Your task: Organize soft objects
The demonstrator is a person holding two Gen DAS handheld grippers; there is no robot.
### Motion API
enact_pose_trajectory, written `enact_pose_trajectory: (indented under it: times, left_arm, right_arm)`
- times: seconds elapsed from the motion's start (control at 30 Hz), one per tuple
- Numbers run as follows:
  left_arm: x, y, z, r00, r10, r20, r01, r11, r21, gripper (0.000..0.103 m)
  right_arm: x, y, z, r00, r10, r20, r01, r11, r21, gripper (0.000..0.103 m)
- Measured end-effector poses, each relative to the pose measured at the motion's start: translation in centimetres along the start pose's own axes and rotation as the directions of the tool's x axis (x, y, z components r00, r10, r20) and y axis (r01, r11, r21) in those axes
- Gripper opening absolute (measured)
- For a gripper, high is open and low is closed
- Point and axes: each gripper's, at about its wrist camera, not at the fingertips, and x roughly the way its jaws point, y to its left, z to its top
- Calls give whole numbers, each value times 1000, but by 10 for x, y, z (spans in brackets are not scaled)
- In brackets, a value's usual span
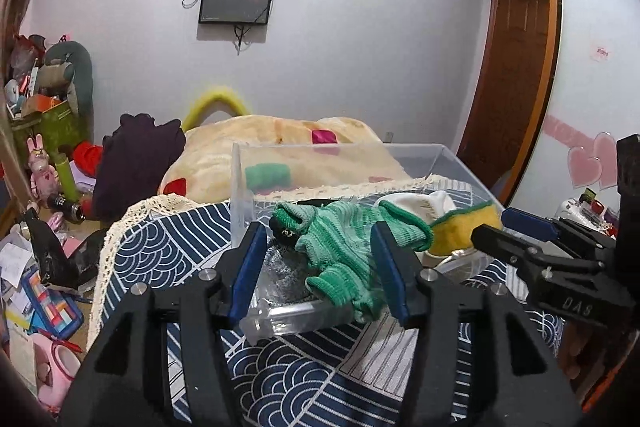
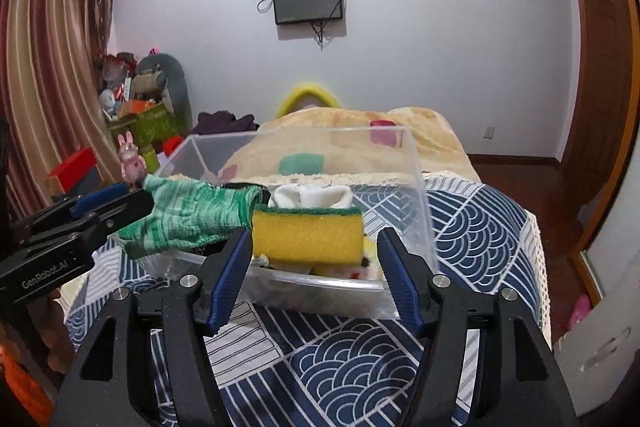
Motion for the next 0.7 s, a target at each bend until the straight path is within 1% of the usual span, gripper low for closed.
enact_pose_trajectory:
  times: [0.07, 0.17, 0.27, 0.3, 0.37, 0.4, 0.53, 0.7]
  left_arm:
    - [-9, -3, 2, 1000, 5, 18, -5, 1000, 11, 54]
    - [-21, -9, 4, 999, 4, 47, -5, 1000, 27, 58]
    - [-35, -15, 6, 997, -2, 78, -1, 999, 42, 64]
    - [-39, -17, 7, 996, -4, 89, 0, 999, 49, 67]
    - [-47, -21, 9, 994, -11, 108, 5, 998, 60, 71]
    - [-51, -24, 9, 993, -16, 119, 8, 998, 68, 73]
    - [-64, -30, 10, 988, -18, 154, 5, 996, 87, 84]
    - [-74, -32, 11, 984, -23, 177, 8, 996, 86, 88]
  right_arm:
    - [-11, -1, 2, 1000, -1, 31, 1, 1000, 2, 67]
    - [-30, 0, 5, 996, -19, 93, 19, 1000, 1, 68]
    - [-50, 2, 8, 988, -28, 154, 30, 1000, -7, 73]
    - [-56, 4, 9, 984, -32, 174, 34, 999, -9, 74]
    - [-65, 7, 9, 978, -34, 205, 38, 999, -19, 80]
    - [-70, 9, 9, 975, -35, 221, 42, 999, -28, 81]
    - [-77, 15, 10, 968, -30, 248, 43, 998, -46, 83]
    - [-75, 18, 11, 968, -5, 253, 19, 998, -52, 83]
